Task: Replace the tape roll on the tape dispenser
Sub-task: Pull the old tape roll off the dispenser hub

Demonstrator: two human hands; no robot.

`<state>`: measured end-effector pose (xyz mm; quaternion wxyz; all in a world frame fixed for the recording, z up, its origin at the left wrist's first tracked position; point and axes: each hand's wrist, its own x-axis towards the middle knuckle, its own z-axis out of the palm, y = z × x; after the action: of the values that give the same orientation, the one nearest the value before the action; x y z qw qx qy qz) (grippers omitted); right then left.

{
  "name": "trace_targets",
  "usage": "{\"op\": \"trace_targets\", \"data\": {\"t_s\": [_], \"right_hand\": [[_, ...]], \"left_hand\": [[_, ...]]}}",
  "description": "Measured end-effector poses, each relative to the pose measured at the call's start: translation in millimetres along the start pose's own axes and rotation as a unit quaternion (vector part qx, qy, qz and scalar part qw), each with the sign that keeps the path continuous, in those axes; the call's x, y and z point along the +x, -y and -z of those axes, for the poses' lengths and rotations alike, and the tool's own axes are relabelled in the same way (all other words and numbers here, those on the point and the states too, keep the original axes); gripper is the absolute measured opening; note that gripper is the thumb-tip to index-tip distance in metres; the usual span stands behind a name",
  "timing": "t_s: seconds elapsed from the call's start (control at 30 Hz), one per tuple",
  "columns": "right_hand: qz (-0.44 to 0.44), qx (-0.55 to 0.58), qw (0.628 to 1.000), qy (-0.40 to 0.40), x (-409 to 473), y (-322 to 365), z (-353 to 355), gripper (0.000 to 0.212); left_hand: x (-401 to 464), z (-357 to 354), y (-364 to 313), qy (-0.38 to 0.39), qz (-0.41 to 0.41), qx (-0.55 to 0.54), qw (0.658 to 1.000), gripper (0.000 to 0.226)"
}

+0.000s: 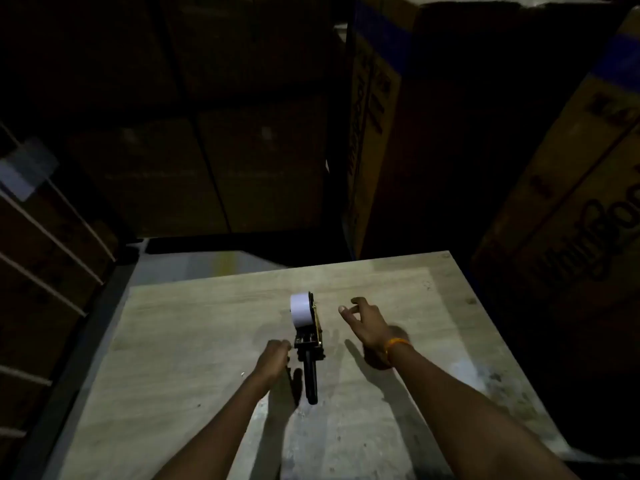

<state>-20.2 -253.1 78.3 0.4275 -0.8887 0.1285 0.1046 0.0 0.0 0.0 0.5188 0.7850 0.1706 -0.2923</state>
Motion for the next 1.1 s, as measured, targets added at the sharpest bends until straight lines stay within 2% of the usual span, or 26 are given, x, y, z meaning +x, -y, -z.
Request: {"op": "trace_targets", "data": {"t_s": [0.03,0.1,0.17,0.27,0.33,0.47,0.63,0.73,0.8,0.93,1.1], "right_hand": [[-0.006,0.024,1.0,-0.009,2.4,-5.5,-3.7,0.106],[-0.033,0.049,0.998,-0.002,5.3,-15.3,-9.3,0.119],[-0.051,0.056,0.997,0.001,4.5,-18.6,-13.3,0.107],[-0.051,0.046,0.998,0.006,2.6,-12.0,-14.8,0.076],[-0.048,0.048,0.998,0.014,5.6,-13.1,-18.3,0.065],[-0.058,0.056,0.996,0.024,11.9,-15.8,-23.1,0.063],[-0.076,0.071,0.994,0.036,20.8,-19.6,-27.8,0.059],[-0.087,0.077,0.992,0.043,26.4,-19.9,-32.6,0.057],[-0.088,0.076,0.992,0.047,29.8,-19.9,-35.8,0.056],[-0.087,0.075,0.992,0.05,35.7,-21.6,-42.7,0.053],[-0.076,0.079,0.993,0.051,43.5,-22.2,-47.3,0.047]], "left_hand": [[-14.2,-2.0,-6.4,0.016,0.009,-0.034,0.999,0.03],[-31.3,-6.6,-17.0,0.054,0.046,-0.064,0.995,0.022],[-32.1,-10.7,-13.2,0.093,0.067,-0.046,0.992,0.019],[-24.5,-16.8,-13.0,0.118,0.083,-0.041,0.989,0.016],[-24.3,-22.5,-15.9,0.135,0.08,-0.053,0.986,0.017],[-11.6,-30.5,-10.0,0.149,0.082,-0.117,0.978,0.021],[1.7,-36.6,-5.6,0.17,0.122,-0.233,0.95,0.02],[5.9,-33.6,-3.8,0.174,0.133,-0.206,0.954,0.018],[5.0,-31.8,-4.9,0.166,0.137,-0.195,0.957,0.025],[9.7,-26.6,-7.5,0.078,0.107,-0.086,0.988,0.032],[10.9,-24.8,-7.2,0.004,0.066,0.019,0.998,0.033]]}}
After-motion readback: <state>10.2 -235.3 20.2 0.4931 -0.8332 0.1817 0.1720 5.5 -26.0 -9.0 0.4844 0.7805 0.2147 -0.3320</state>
